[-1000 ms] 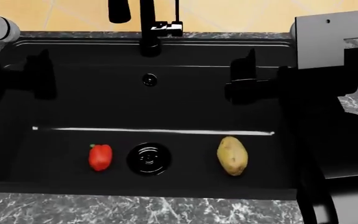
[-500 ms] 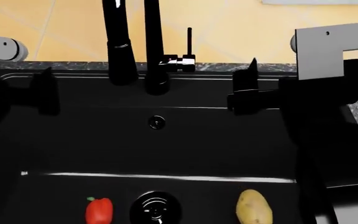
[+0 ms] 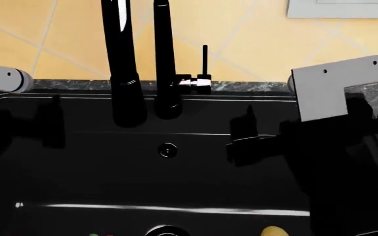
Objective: Pick the vegetables from the sink and place them on the cutting board.
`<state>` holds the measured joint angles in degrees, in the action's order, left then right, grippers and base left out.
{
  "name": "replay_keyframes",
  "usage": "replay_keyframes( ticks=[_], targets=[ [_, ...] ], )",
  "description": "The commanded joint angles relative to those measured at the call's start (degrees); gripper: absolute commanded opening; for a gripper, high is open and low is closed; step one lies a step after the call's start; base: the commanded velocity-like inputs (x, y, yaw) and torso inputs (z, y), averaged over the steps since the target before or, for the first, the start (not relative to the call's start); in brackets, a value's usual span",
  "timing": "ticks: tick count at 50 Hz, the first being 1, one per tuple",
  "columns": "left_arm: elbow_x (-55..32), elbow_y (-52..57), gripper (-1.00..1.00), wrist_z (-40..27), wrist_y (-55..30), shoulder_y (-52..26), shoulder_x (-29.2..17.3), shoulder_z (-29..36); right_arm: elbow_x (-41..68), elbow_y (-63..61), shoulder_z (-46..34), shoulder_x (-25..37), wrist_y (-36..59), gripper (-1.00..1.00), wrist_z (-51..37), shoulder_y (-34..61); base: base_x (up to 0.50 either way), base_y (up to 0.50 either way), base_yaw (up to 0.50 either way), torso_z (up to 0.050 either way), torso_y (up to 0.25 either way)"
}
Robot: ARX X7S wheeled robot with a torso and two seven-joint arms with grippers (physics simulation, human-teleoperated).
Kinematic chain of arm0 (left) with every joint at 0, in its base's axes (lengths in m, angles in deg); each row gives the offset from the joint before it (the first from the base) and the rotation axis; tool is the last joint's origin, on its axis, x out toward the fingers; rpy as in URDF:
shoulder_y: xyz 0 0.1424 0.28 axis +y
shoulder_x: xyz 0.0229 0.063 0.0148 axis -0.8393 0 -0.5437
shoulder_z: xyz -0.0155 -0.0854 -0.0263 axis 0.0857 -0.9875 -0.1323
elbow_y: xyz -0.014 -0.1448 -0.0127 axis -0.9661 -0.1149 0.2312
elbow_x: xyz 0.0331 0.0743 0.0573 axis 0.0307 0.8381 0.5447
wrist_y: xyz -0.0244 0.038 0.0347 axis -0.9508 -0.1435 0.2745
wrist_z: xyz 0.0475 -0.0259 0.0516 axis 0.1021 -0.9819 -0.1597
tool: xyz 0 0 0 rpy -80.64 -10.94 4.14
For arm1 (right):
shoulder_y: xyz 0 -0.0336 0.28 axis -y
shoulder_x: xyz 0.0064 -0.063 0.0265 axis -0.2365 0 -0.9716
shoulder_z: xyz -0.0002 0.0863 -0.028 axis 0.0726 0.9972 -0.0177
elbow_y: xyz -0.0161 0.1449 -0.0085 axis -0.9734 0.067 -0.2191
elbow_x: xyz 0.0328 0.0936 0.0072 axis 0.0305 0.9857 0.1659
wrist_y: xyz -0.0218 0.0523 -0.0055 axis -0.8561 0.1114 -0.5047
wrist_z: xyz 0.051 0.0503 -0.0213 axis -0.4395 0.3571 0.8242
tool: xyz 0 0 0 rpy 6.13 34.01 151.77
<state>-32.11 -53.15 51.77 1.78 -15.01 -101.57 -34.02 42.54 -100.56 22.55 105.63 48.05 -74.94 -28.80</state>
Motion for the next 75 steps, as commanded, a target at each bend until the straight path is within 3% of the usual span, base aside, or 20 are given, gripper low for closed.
replay_keyframes(
  ticks=[1,13,28,41,50,60,75],
  targets=[
    [-1.2,2.3,1.0,-0.5,-2.4,1.7,0.1,0.5,2.8,-2.7,-1.2,2.1,8.7,1.0,0.2,-4.9,0.0,0.0,0.0,0.0,0.0],
    [-1.7,1.5,1.0,-0.1,-1.7,2.5,-0.3,0.0,3.4,2.1,-0.3,1.2,9.2,1.0,0.1,-8.4,0.0,0.0,0.0,0.0,0.0],
    [-2.9,2.6,1.0,-0.3,-2.8,3.6,-0.5,-0.7,0.8,12.9,-7.9,2.3,2.6,1.0,1.6,-7.1,0.0,0.0,0.0,0.0,0.0],
    [-2.1,0.5,1.0,-1.3,-1.4,3.5,1.2,0.5,-5.3,33.5,-19.1,1.1,-8.2,1.0,5.0,-1.9,0.0,0.0,0.0,0.0,0.0],
    [-4.1,3.8,1.0,-0.7,-3.3,5.5,-0.9,-1.0,-6.8,40.2,-20.8,0.4,-12.1,1.0,5.9,-0.8,0.0,0.0,0.0,0.0,0.0],
    [-4.5,5.2,1.0,-0.5,-4.0,6.8,-2.6,-1.0,-8.7,56.2,-22.9,-1.9,-21.4,1.0,9.0,1.6,0.0,0.0,0.0,0.0,0.0],
    [-2.8,1.8,1.0,-1.5,-1.5,6.5,0.0,1.8,-9.9,75.5,-24.3,-5.5,-32.6,1.0,13.4,5.0,0.0,0.0,0.0,0.0,0.0]
  ],
)
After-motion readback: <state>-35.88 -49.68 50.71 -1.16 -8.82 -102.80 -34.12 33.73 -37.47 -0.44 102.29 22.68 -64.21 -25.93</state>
